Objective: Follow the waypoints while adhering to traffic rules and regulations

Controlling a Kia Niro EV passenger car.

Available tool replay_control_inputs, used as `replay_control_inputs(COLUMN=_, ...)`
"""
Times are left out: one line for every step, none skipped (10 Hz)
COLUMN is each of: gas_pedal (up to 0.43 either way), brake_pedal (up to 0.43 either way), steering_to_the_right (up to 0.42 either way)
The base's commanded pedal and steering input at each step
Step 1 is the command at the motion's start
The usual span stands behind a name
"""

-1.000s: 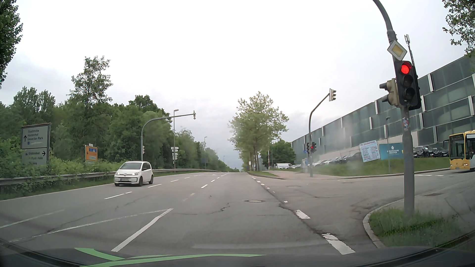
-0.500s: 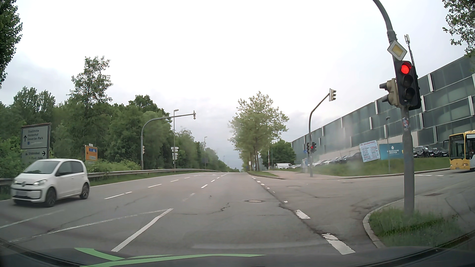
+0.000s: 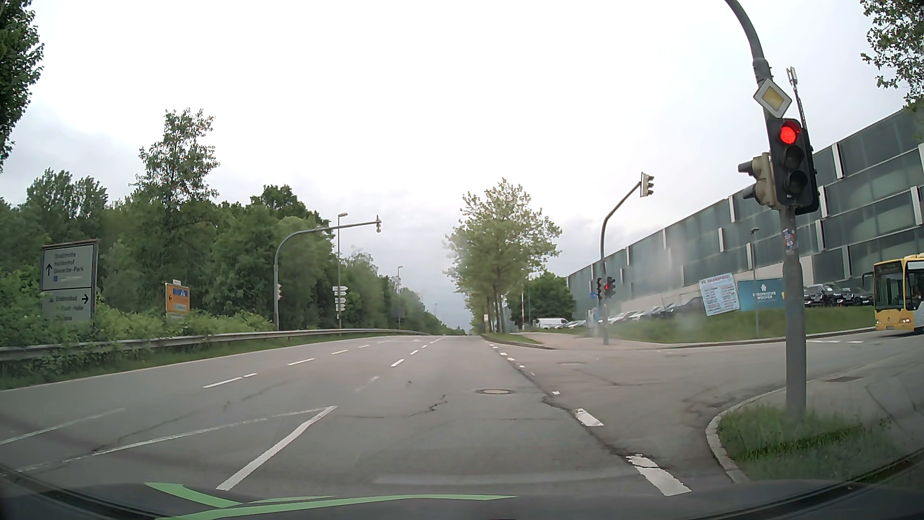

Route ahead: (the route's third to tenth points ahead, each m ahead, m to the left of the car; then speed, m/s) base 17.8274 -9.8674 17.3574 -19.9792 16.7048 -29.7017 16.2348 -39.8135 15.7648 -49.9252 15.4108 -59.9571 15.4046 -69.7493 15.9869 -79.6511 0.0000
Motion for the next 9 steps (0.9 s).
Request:
replay_control_inputs(gas_pedal=0.000, brake_pedal=0.354, steering_to_the_right=0.002)
replay_control_inputs(gas_pedal=0.000, brake_pedal=0.354, steering_to_the_right=0.002)
replay_control_inputs(gas_pedal=0.000, brake_pedal=0.354, steering_to_the_right=0.002)
replay_control_inputs(gas_pedal=0.000, brake_pedal=0.354, steering_to_the_right=0.003)
replay_control_inputs(gas_pedal=0.000, brake_pedal=0.354, steering_to_the_right=0.003)
replay_control_inputs(gas_pedal=0.000, brake_pedal=0.354, steering_to_the_right=0.003)
replay_control_inputs(gas_pedal=0.000, brake_pedal=0.354, steering_to_the_right=0.002)
replay_control_inputs(gas_pedal=0.000, brake_pedal=0.354, steering_to_the_right=0.003)
replay_control_inputs(gas_pedal=0.000, brake_pedal=0.354, steering_to_the_right=0.003)
